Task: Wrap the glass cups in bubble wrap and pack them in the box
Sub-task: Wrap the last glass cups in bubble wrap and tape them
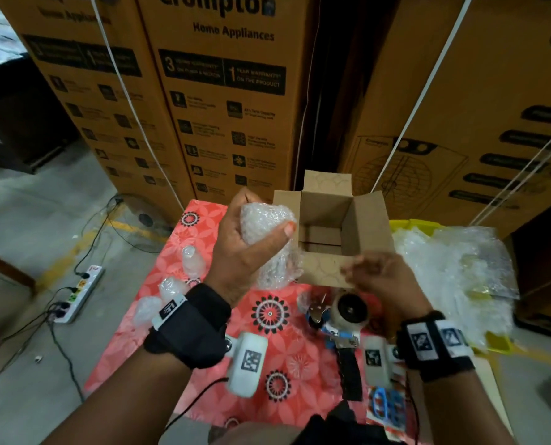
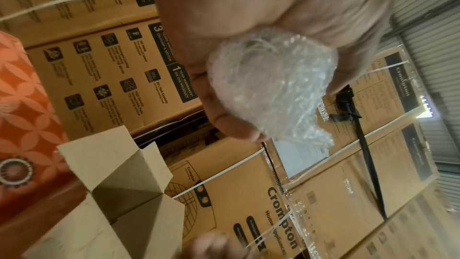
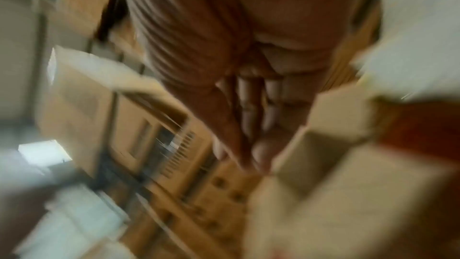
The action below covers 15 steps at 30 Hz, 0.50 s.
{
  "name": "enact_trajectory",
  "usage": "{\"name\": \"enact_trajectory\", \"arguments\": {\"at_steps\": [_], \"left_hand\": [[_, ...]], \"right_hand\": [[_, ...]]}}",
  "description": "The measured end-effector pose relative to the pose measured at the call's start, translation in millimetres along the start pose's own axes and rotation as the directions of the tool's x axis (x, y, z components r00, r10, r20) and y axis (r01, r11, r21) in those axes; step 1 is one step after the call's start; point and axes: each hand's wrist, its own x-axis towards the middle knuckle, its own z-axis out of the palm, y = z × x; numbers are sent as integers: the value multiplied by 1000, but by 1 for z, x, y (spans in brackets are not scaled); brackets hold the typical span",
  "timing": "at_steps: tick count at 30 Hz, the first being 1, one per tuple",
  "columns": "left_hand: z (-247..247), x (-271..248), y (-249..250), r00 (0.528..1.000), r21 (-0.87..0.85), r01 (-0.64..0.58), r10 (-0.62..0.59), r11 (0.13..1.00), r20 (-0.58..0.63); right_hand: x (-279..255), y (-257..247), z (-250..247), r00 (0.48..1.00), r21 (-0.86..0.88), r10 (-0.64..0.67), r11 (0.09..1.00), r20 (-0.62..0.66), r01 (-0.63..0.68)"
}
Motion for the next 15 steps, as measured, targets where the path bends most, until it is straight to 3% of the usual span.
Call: {"name": "enact_trajectory", "arguments": {"at_steps": [1, 3, 6, 8, 11, 13, 15], "left_hand": [[-3, 0, -2, 1000, 13, -6, 6, 1000, -18], [-9, -2, -7, 999, 26, -1, 2, 1000, -48], [-19, -3, -11, 998, 68, 21, -16, 997, -67], [-25, -5, -12, 997, 94, 17, -10, 995, -71], [-30, -8, -11, 999, 110, 17, -11, 994, -51], [-35, -11, -11, 998, 47, 65, -65, 997, -14], [-40, -13, -10, 985, -136, 166, -158, 977, 66]], "right_hand": [[0, 30, -2, 994, -245, 102, 965, 33, -91], [-3, 90, 0, 938, -585, 345, 769, 41, -257], [-13, 154, 12, 863, -732, 504, 573, -39, -368], [-25, 177, 17, 804, -745, 592, 512, -55, -428], [-33, 201, 28, 702, -620, 712, 549, -4, -560], [-32, 219, 34, 699, -467, 715, 627, 26, -624], [-37, 215, 41, 680, -237, 732, 669, 46, -704]]}}
